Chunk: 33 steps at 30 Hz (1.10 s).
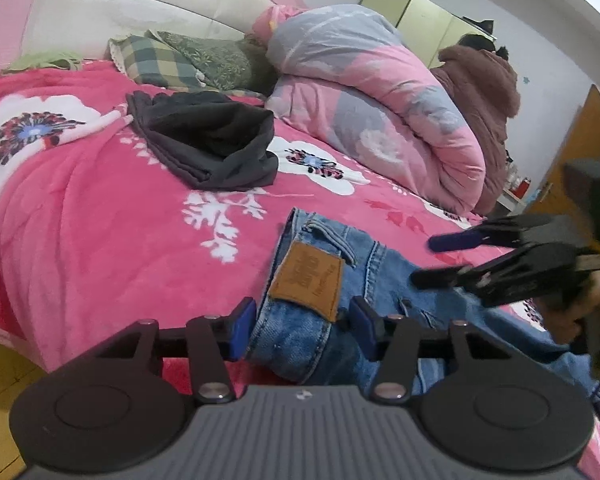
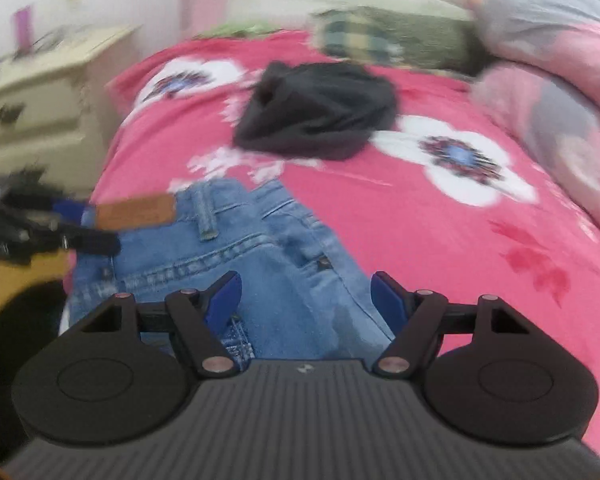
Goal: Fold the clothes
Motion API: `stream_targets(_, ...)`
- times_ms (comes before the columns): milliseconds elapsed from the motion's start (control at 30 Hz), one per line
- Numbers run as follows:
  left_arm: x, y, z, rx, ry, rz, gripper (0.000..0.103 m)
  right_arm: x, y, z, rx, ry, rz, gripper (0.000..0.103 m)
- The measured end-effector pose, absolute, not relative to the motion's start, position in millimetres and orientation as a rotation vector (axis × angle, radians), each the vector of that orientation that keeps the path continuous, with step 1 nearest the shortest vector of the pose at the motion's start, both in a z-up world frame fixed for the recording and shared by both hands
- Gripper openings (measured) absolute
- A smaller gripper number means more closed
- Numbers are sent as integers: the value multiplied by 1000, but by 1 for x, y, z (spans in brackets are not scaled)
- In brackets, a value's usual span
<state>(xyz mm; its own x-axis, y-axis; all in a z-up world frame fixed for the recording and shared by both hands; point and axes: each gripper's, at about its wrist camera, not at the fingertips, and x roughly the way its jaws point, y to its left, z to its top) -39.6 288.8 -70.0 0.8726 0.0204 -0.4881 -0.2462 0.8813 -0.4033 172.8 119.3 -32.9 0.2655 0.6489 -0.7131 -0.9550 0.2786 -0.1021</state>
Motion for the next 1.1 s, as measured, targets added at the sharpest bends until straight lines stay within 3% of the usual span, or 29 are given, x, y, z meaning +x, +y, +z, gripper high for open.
stream_targets(100,-37,295,-74,-512,513,127,54,181,129,-48,-631,708,1161,69)
stream_targets(133,-38,297,-74,-523,515,123,54,183,125,-49,-587,741,1157,61)
stream_targets(233,-40,295,-71,-515,506,125,51,188,116,-50,-467,831,1139,10)
stream_targets(267,-41,292,-69,-502,504,129,50,182,116,-48,-490,809,1112,5)
stream_targets(633,-27,283,-58,-459,484,132,47,141,126,-15,-734,486,980,3)
stream_targets(1100,-21,290,-65,-496,507,113,45,164,151,-47,-810,496,955,3)
